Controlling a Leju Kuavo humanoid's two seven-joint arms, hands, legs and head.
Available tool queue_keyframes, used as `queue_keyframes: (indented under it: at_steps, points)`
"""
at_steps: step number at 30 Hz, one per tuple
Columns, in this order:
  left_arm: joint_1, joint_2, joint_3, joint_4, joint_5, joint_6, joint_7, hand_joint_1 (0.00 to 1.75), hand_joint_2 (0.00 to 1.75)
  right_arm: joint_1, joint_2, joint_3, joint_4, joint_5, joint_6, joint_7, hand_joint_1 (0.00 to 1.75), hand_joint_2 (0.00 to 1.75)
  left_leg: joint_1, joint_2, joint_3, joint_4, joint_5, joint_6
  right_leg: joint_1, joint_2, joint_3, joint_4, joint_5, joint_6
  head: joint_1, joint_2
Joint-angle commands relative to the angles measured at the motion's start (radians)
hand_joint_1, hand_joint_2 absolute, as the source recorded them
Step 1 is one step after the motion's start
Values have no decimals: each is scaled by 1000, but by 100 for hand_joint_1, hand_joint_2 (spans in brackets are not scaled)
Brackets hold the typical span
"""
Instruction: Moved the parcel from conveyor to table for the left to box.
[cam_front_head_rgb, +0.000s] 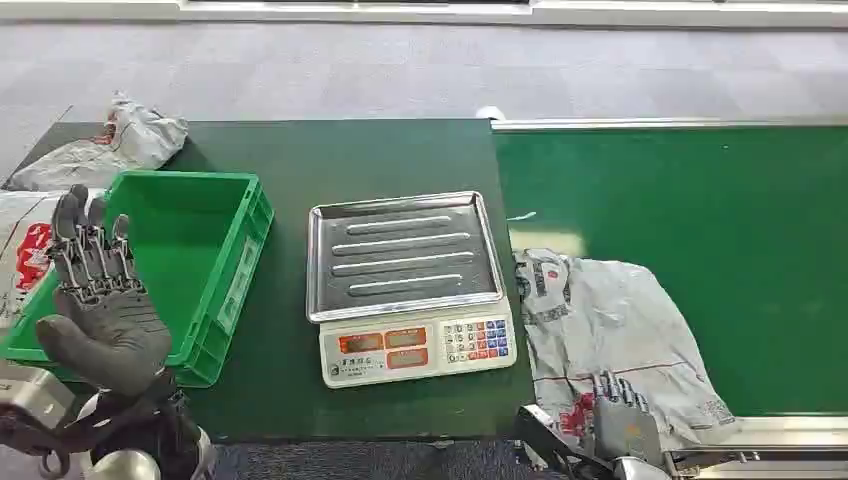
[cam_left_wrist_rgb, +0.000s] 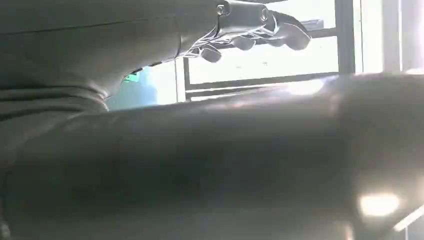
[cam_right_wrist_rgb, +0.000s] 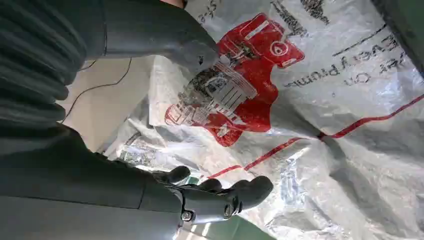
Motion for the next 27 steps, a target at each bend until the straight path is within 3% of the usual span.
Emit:
queue_keyframes:
  at_steps: [1,7,17,18,19,27]
  points:
    - [-26,10,9,57,11,-9,8,0,0,-43,9,22,147,-28,18,-6,0,175,0,1,2,-3,2,0,0,-1,2,-3,2,-1,0,0]
    - [-37,14,0,89,62,-18,16,0,0,-79,-5,59,316,-94,51,-21,0,175,0,0,3,-4,2,0,1,-1,3,-4,1,0,0,0]
    - [-40,10,11,84,90,-7,22,0,0,-128,-11,105,362,-107,39,-25,0,175,0,3,2,-2,1,0,1,1,2,-2,1,0,0,0]
    - [-36,6,17,78,91,-3,23,0,0,-130,-10,106,357,-107,15,-23,12,175,1,3,2,-1,0,0,2,2,2,-2,1,0,0,0]
    - [-33,4,20,70,91,-4,25,0,0,-129,-14,113,344,-97,3,-15,175,175,0,5,2,-3,2,0,1,3,1,-3,2,0,0,0]
    - [4,2,45,31,89,-7,24,0,0,-107,17,46,237,-58,-72,0,175,175,0,8,-4,-2,-1,-2,2,7,2,-2,2,-2,0,0]
